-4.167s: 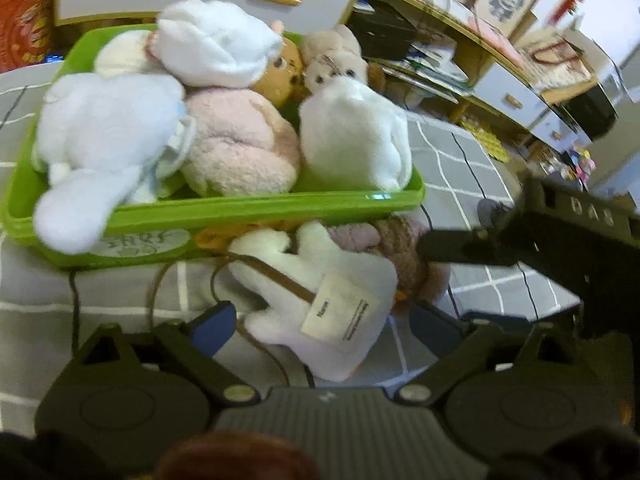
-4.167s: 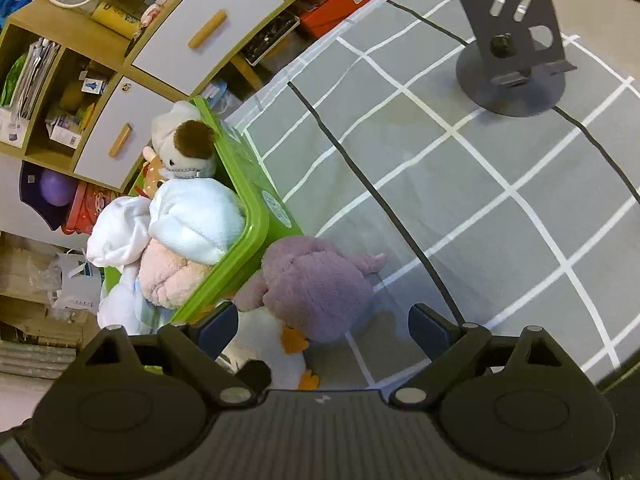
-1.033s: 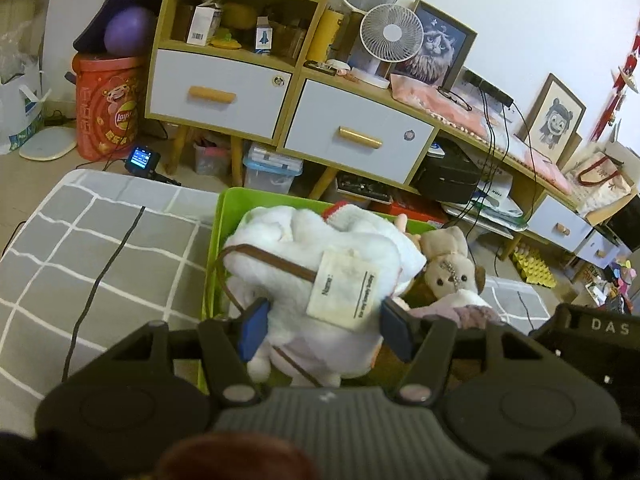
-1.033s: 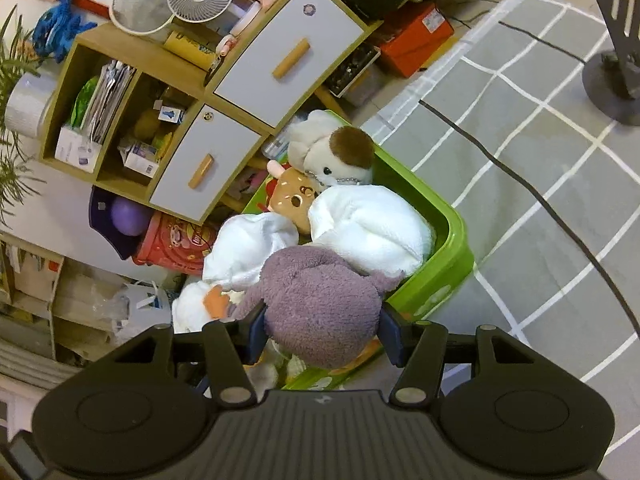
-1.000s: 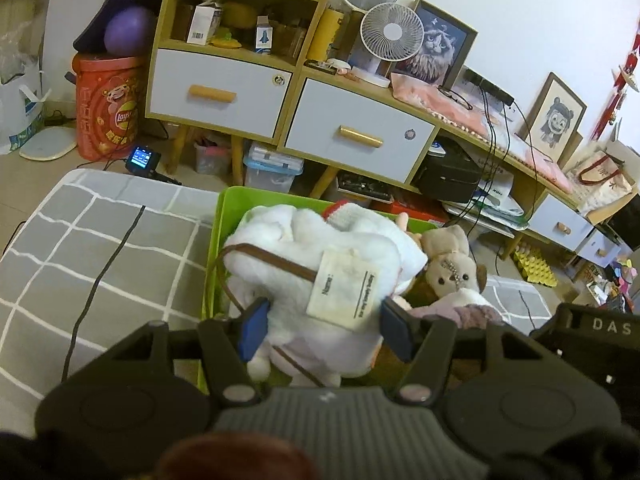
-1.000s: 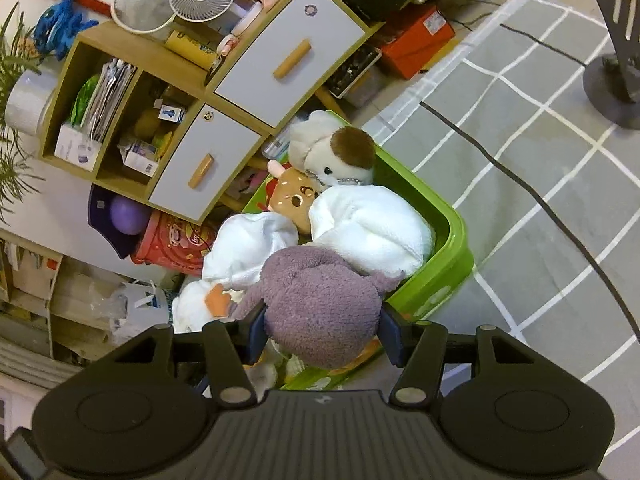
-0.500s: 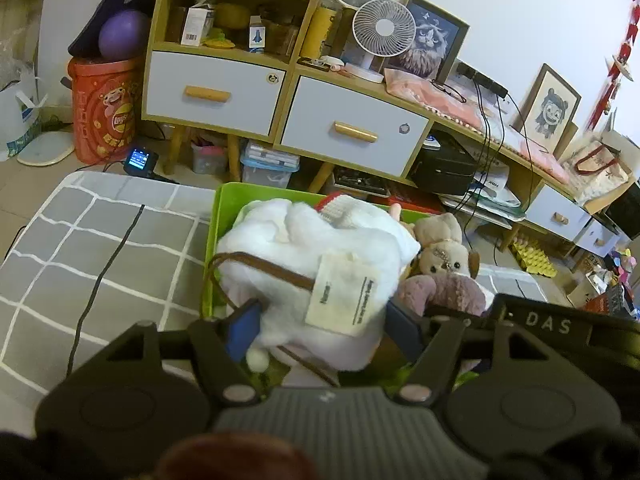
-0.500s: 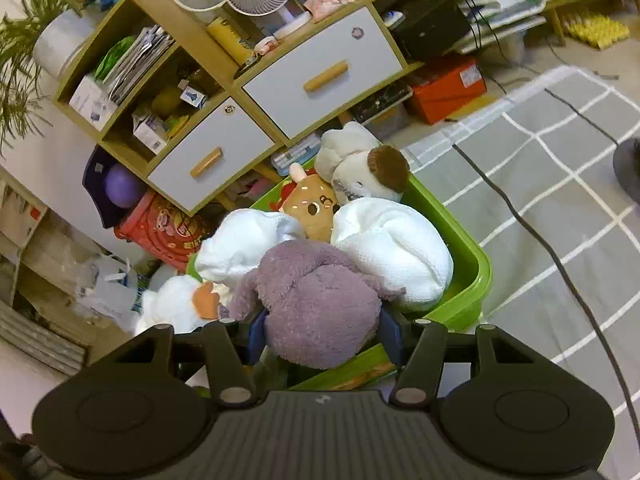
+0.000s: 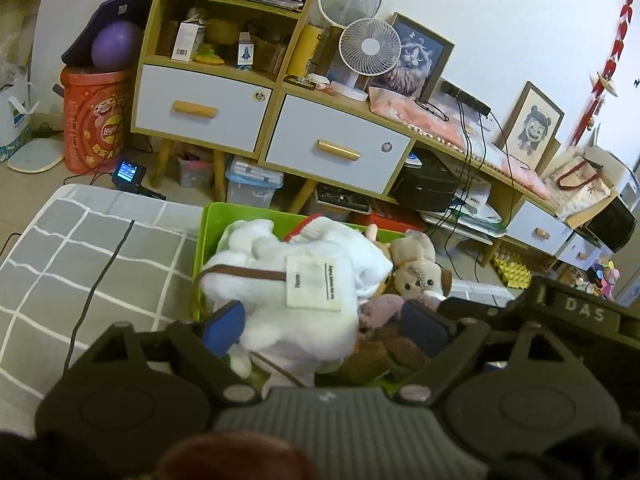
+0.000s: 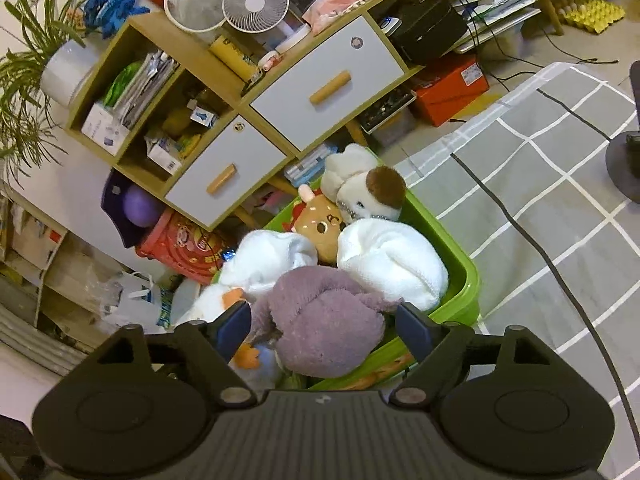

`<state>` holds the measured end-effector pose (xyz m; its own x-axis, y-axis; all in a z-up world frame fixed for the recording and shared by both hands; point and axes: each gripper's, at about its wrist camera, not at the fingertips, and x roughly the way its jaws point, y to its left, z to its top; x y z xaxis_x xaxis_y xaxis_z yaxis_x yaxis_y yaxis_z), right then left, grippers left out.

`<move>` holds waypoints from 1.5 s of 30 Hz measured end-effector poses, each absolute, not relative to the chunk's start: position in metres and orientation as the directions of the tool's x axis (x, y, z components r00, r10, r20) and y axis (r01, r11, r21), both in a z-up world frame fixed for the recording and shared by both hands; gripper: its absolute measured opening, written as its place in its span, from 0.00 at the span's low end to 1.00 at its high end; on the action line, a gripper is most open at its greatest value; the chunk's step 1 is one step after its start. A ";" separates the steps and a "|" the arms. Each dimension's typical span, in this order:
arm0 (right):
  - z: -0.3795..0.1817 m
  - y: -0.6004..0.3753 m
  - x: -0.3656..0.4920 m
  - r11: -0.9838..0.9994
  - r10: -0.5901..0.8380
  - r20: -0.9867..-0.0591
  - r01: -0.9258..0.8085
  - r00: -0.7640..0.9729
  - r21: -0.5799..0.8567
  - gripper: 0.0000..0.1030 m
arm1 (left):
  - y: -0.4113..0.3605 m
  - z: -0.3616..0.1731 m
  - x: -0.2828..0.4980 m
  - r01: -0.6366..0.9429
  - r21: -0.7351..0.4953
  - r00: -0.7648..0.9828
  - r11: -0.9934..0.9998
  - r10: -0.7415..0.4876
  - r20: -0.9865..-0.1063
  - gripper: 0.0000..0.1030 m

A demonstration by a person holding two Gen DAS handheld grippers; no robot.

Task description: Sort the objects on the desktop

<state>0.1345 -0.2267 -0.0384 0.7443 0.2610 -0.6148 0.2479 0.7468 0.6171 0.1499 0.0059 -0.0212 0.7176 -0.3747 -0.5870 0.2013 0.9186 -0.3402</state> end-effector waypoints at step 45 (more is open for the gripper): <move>-0.012 -0.229 0.055 0.951 0.113 -0.852 0.194 0.511 0.242 0.91 | 0.007 -0.017 0.073 0.010 -0.118 0.488 0.993 -0.108 -0.866 0.99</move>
